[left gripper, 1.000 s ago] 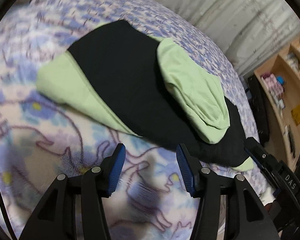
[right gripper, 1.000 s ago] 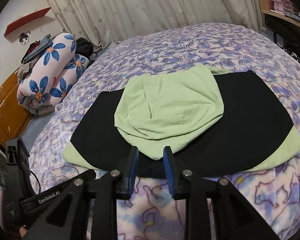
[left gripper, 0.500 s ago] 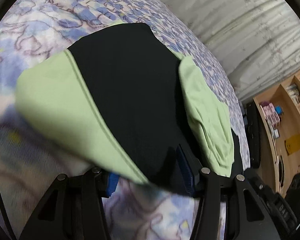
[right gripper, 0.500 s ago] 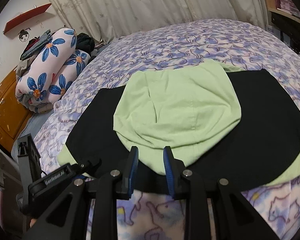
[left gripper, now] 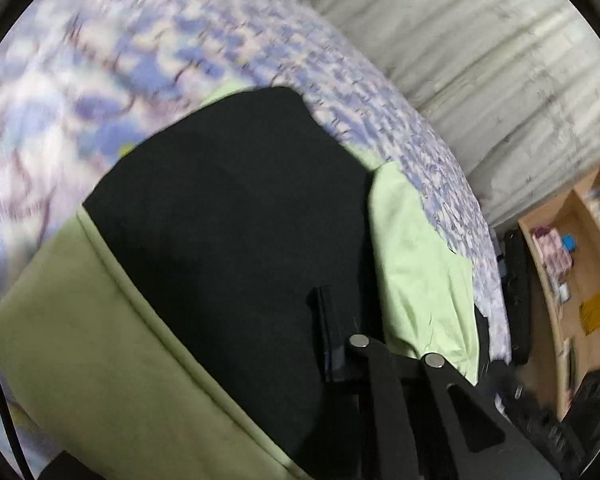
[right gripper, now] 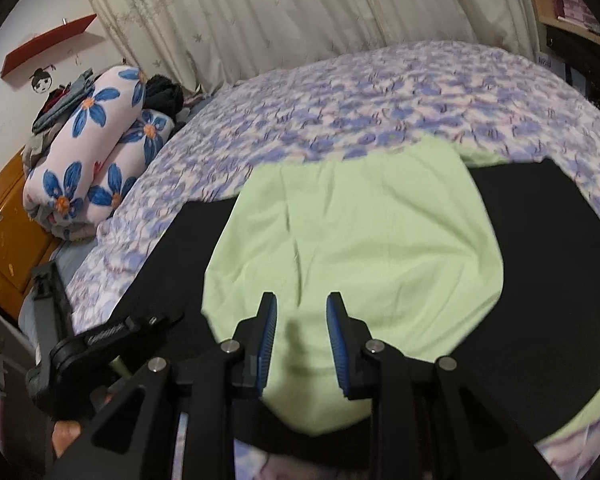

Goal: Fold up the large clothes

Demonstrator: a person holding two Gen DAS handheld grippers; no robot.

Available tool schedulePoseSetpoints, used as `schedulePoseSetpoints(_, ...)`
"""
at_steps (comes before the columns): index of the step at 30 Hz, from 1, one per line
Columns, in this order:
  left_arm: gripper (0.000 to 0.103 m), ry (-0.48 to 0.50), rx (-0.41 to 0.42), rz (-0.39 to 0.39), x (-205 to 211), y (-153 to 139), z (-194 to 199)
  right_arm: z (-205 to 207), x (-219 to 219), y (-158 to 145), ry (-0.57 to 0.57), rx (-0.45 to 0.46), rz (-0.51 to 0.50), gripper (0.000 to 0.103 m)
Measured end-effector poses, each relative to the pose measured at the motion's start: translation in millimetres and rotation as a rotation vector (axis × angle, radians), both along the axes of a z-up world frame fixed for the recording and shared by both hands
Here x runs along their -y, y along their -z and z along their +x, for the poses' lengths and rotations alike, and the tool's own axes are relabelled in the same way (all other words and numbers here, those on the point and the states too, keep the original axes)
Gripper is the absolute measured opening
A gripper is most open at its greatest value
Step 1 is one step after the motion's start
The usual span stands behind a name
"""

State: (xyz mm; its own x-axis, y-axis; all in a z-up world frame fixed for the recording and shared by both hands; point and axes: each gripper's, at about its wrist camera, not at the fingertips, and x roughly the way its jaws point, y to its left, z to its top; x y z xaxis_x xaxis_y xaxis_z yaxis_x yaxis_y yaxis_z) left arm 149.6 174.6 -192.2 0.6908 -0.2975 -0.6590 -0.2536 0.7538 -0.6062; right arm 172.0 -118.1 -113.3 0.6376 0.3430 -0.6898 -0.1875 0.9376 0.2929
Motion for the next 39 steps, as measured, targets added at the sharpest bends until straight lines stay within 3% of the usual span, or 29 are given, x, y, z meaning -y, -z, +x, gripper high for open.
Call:
schedulePoseSetpoints(3,0.008,0.02,0.049,0.168,19.3,-22.2,-3.3,18.4,-2.1,4.9,0.007,0.023,-0.053,0.025)
schedulePoseSetpoints(5,0.007,0.03,0.086,0.246,28.7,-35.8,-6.6,28.0,-3.8,16.1,0.007,-0.003,-0.091,0.015)
schedulePoseSetpoints(7,0.007,0.042,0.113,0.299,37.6,-49.5,-5.9,37.2,-5.0,40.0,0.008,-0.096,-0.14,0.014)
schedulePoseSetpoints(9,0.007,0.056,0.131,0.328,41.7,-60.6,-9.8,38.9,-3.6,61.9,-0.004,-0.173,-0.125,0.014)
schedulePoseSetpoints(13,0.007,0.079,0.171,0.393,66.4,-82.0,-5.4,26.9,-1.8,67.0,-0.01,-0.142,-0.116,0.013)
schedulePoseSetpoints(21,0.007,0.159,0.248,0.444,123.1,-124.3,-0.2,22.9,26.7,70.1,0.006,-0.199,0.079,0.013)
schedulePoseSetpoints(24,0.007,0.227,0.276,0.509,163.0,-137.7,5.5,13.7,36.3,68.5,-0.006,-0.209,0.141,0.014)
schedulePoseSetpoints(27,0.007,0.31,0.308,0.595,209.5,-145.8,6.8,1.1,62.2,62.8,-0.006,-0.236,0.276,0.014)
schedulePoseSetpoints(30,0.007,0.404,0.343,0.676,259.7,-146.8,5.2,-20.9,113.5,53.6,0.099,-0.236,0.358,0.014)
schedulePoseSetpoints(35,0.007,0.598,0.377,0.773,344.3,-128.0,-7.4,-66.4,211.6,35.3,0.41,-0.134,0.303,0.014)
schedulePoseSetpoints(39,0.008,0.844,0.369,0.906,415.3,-83.4,-28.3,-94.9,274.0,28.7,0.595,-0.079,0.26,0.014)
